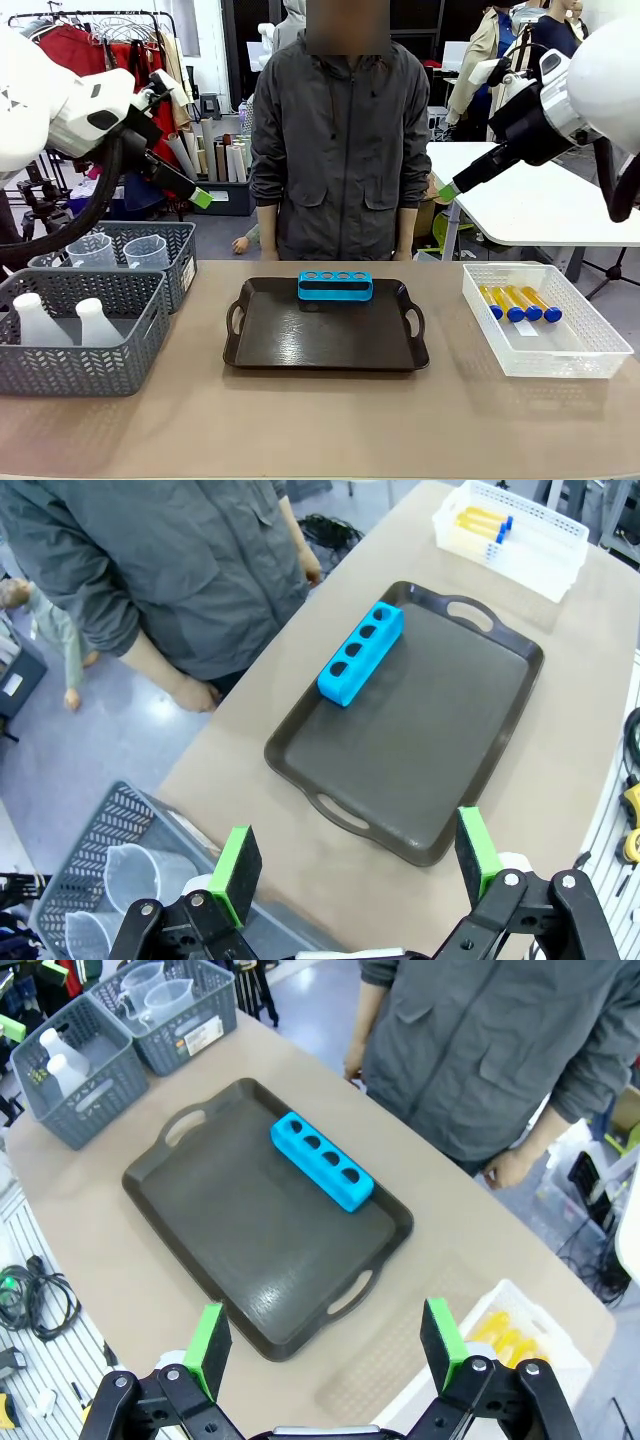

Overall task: Prepare the laboratory tools.
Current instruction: Pick up one Large Measuring Cup and place it on the Handle tray.

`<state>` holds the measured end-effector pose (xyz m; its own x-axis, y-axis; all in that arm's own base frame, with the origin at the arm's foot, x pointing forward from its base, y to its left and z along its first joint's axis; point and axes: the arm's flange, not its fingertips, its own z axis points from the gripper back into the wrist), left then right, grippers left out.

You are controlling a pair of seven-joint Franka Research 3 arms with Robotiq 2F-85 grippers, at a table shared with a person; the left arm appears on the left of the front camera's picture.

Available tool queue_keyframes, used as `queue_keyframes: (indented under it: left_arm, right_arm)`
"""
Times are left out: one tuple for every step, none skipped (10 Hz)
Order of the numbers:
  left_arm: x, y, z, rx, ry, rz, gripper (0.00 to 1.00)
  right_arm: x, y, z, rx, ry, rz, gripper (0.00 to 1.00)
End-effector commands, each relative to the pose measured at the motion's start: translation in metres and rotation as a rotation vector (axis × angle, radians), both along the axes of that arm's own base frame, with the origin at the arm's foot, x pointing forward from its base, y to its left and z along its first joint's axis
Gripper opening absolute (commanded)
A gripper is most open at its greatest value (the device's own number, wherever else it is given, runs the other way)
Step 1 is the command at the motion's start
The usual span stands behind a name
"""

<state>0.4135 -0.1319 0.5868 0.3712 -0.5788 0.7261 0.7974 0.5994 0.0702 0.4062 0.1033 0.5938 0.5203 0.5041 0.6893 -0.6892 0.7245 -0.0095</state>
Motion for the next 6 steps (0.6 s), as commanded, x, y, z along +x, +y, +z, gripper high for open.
queue_keyframes:
  left_arm:
    - [0.001,0.001,0.001,-0.014,-0.007,0.001,1.00]
    - [0.001,0.001,0.001,-0.014,-0.007,0.001,1.00]
    - [0.001,0.001,0.001,-0.014,-0.007,0.001,1.00]
    - [0.001,0.001,0.001,-0.014,-0.007,0.001,1.00]
    - [0.000,0.000,0.000,0.000,0.000,0.000,1.00]
    - [0.003,-0.001,0.010,0.029,0.106,0.020,1.00]
  right_arm:
    - [0.001,0.001,0.002,0.010,0.007,-0.002,1.00]
    - [0.001,0.001,0.002,0.010,0.007,-0.002,1.00]
    - [0.001,0.001,0.002,0.010,0.007,-0.002,1.00]
    - [0.001,0.001,0.002,0.010,0.007,-0.002,1.00]
    - [0.001,0.001,0.002,0.010,0.007,-0.002,1.00]
    - [0.001,0.001,0.002,0.010,0.007,-0.002,1.00]
